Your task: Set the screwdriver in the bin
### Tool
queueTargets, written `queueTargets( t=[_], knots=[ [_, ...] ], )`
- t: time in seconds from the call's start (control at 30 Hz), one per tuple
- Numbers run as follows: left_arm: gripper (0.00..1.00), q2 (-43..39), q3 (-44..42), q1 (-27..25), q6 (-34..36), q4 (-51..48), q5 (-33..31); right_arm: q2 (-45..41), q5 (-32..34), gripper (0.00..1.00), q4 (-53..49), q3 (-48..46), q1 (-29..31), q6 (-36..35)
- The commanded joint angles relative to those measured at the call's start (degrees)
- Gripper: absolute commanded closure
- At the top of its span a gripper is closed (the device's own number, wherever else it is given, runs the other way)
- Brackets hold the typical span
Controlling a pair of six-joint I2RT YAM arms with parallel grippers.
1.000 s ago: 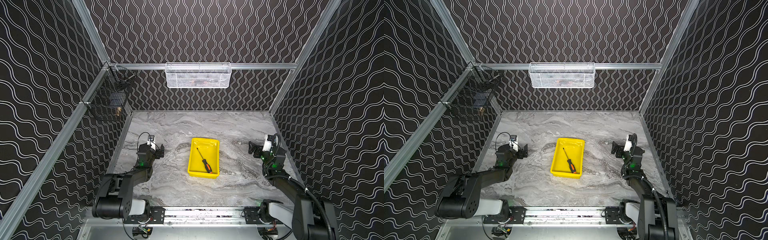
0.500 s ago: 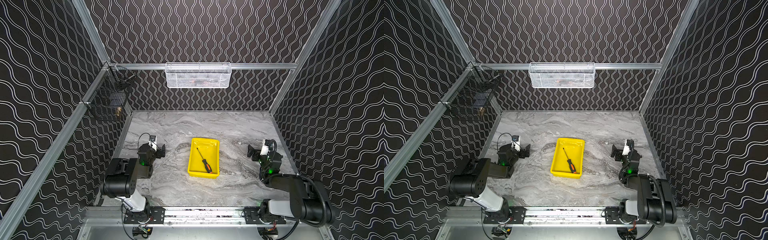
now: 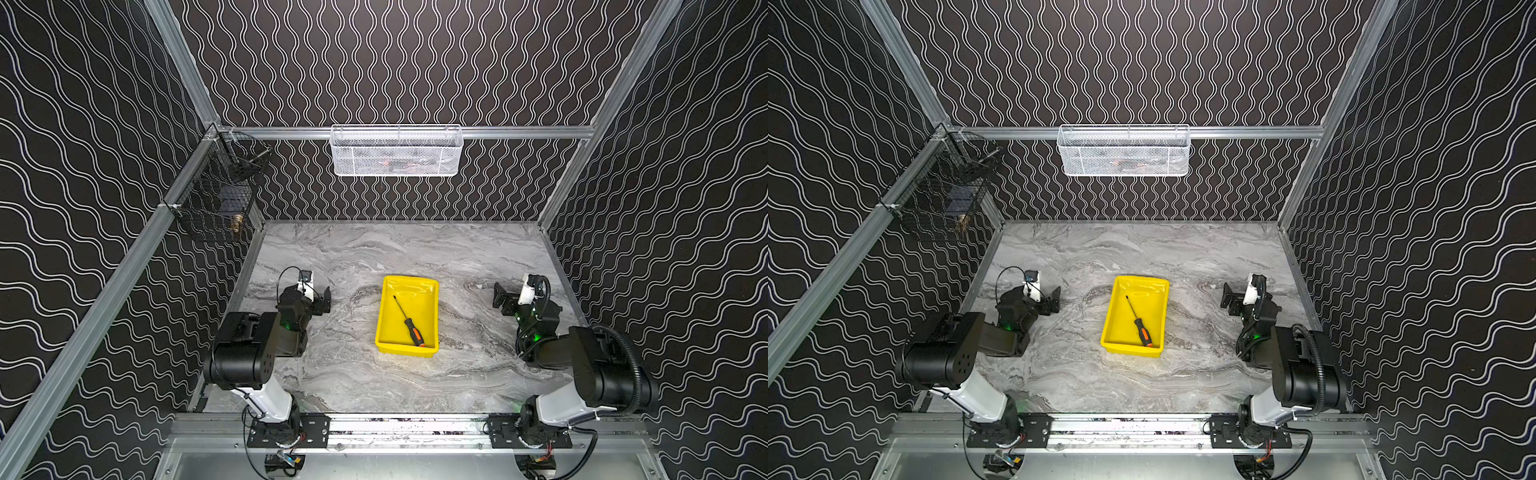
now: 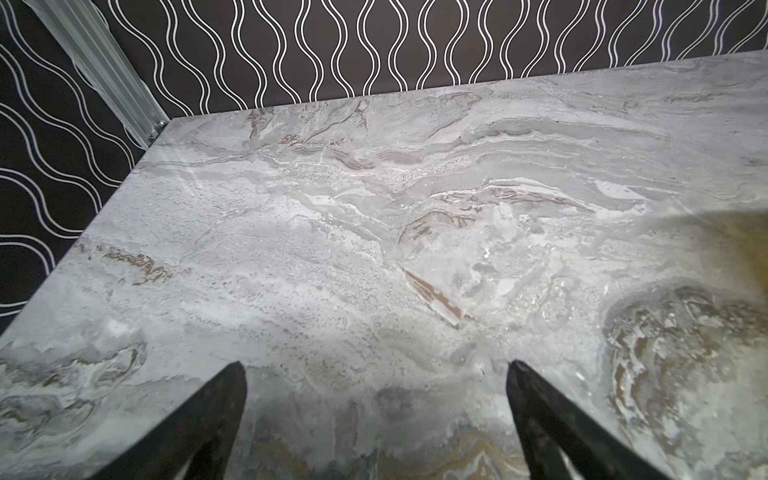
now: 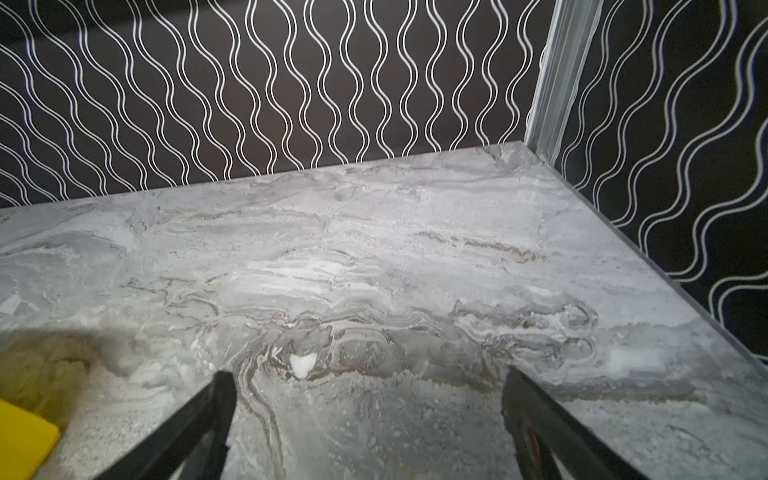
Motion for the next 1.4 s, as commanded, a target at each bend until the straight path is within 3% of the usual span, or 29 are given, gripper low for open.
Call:
queueTargets(
  t=[0.0, 0.2, 0.37, 0.5, 0.6, 0.73, 0.87, 1.37],
  knots=[
    [0.01, 0.02, 0.27, -0.14, 0.27, 0.18, -0.55, 0.1, 0.81, 0.0, 2.81, -0.01, 0.09, -0.34],
    [0.01, 0.01, 0.08, -1.4, 1.97, 0.72, -0.04, -0.14, 0.65, 0.0, 2.61, -0.1, 0.15, -0.42],
    [0.01, -0.07, -1.02, -1.4, 3.18, 2.46, 3.54, -0.18, -8.99, 0.0, 7.72, -2.88, 0.15, -3.94],
    [0.01, -0.17, -2.73, -1.36, 4.24, 5.63, 7.6, 0.17, -4.09, 0.0, 3.47, -0.39, 0.15, -1.72],
    [0.01, -0.17, -0.87, -1.22, 3.3, 2.14, 5.22, -0.06, 2.81, 0.0, 2.91, -0.2, 0.14, 0.46],
    [0.01, 0.01, 0.62, -1.22, 0.84, -0.54, -2.39, -0.06, 2.29, 0.0, 3.29, -0.44, 0.15, 0.45],
    [0.01, 0.01, 0.54, -1.31, 0.88, -0.18, -2.51, -0.16, -7.93, 0.0, 5.97, -1.84, 0.15, -3.63],
    [0.01, 0.11, 0.79, -1.31, 0.8, -0.58, -2.55, 0.08, -1.19, 0.0, 2.94, -0.11, 0.15, -0.95]
  ],
)
